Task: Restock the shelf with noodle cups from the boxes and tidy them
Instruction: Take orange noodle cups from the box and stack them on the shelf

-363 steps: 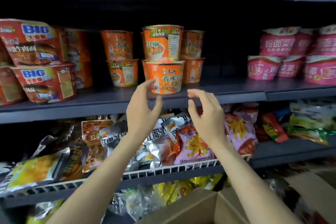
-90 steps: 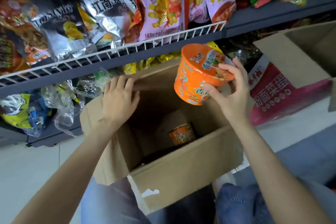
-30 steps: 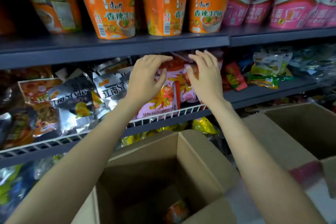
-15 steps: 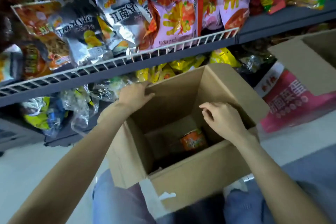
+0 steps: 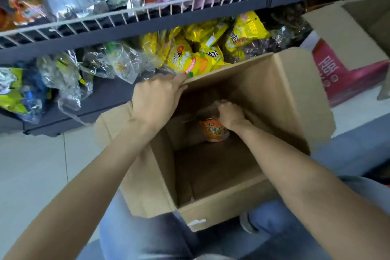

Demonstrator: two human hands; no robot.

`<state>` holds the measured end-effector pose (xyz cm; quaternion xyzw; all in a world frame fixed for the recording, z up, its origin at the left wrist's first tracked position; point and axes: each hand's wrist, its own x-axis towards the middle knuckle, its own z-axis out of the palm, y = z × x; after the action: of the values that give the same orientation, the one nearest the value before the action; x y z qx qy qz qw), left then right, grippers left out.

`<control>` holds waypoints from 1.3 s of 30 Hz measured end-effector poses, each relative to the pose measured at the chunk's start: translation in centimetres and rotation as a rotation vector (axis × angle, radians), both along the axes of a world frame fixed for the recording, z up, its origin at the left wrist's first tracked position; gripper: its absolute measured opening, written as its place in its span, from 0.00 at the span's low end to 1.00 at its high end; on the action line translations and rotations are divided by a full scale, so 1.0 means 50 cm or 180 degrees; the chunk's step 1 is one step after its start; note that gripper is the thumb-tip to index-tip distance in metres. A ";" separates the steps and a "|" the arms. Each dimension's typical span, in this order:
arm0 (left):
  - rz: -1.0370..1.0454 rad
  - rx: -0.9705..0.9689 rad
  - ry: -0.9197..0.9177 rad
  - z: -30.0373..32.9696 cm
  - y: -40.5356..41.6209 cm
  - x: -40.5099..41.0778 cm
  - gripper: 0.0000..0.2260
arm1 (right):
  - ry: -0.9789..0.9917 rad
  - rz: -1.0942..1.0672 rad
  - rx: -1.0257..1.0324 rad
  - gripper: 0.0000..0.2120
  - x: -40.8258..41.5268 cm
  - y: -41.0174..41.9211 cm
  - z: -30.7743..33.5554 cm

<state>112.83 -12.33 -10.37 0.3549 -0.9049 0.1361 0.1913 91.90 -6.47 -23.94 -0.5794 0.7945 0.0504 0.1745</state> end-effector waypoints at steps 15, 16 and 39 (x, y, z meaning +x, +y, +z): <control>-0.0032 -0.0114 -0.0157 -0.011 0.002 -0.029 0.05 | 0.0282 0.0199 0.0732 0.35 0.044 0.018 -0.179; -0.0036 -0.0090 -0.0125 -0.011 0.001 -0.027 0.05 | 0.0213 0.0066 0.0747 0.36 0.046 0.015 -0.180; 0.0228 0.0737 -0.0432 0.007 -0.115 -0.065 0.13 | -0.1254 0.0157 -0.0943 0.24 -0.016 0.037 0.202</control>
<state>109.56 -18.10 -10.02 0.3966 -0.9122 0.0612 0.0824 91.12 -4.61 -13.86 -0.6166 0.7295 -0.1763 0.2378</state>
